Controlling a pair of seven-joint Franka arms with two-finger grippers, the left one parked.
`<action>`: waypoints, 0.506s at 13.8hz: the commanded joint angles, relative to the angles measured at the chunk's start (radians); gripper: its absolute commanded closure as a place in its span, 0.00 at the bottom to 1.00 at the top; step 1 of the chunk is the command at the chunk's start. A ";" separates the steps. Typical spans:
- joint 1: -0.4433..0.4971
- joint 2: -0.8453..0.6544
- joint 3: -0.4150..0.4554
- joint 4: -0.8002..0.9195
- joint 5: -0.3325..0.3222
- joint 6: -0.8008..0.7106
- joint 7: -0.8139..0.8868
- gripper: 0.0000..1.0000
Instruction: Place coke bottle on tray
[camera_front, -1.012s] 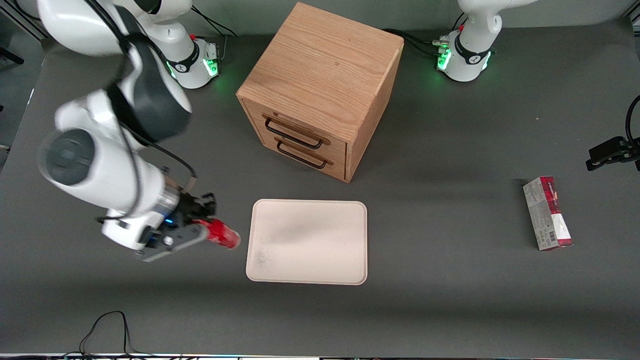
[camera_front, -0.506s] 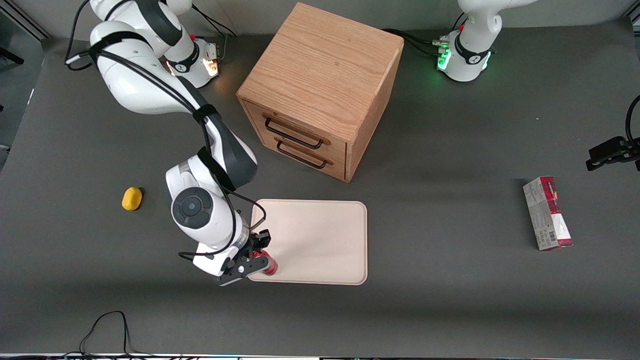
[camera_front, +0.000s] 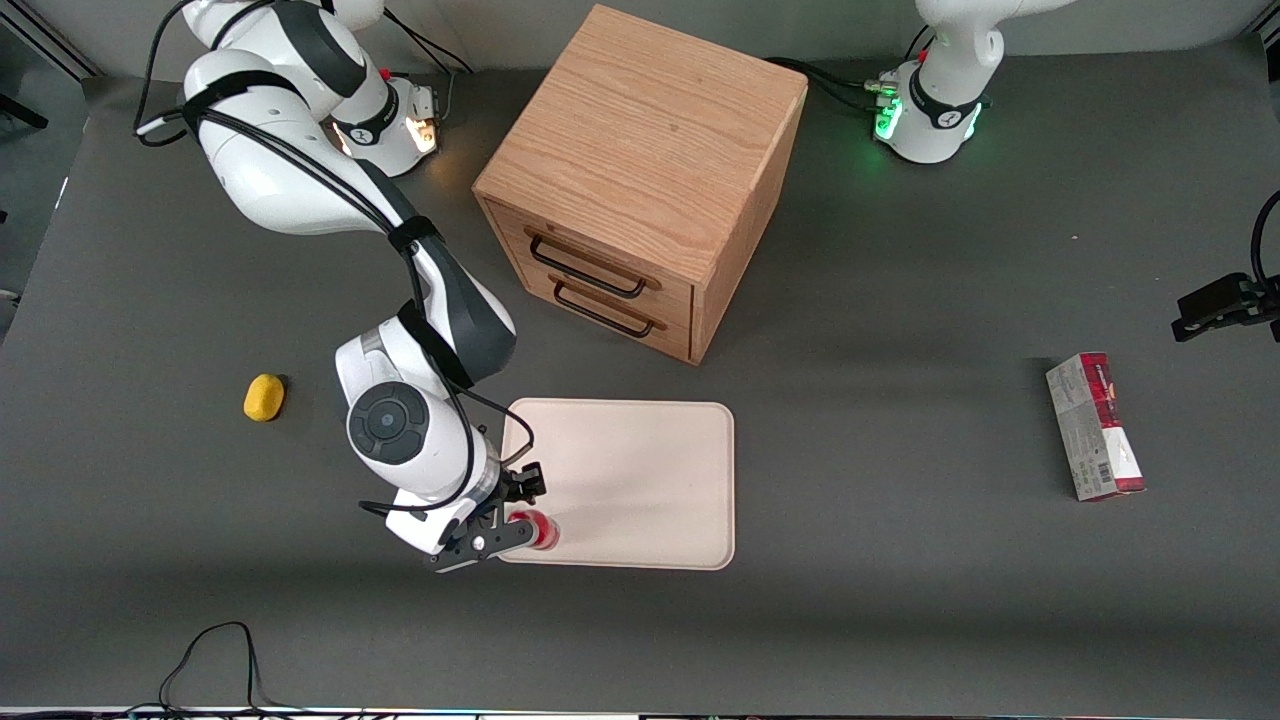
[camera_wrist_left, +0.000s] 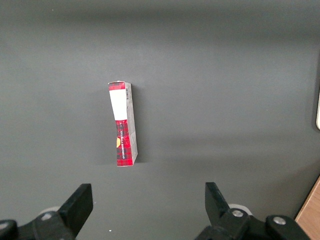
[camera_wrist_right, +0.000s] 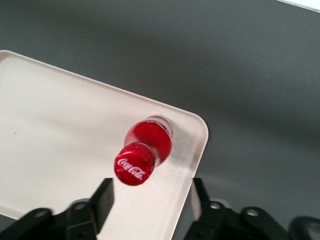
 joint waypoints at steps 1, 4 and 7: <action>-0.006 -0.039 0.011 0.009 -0.020 -0.019 0.036 0.00; -0.034 -0.151 0.000 -0.047 -0.002 -0.113 0.047 0.00; -0.063 -0.379 -0.169 -0.272 0.236 -0.119 0.028 0.00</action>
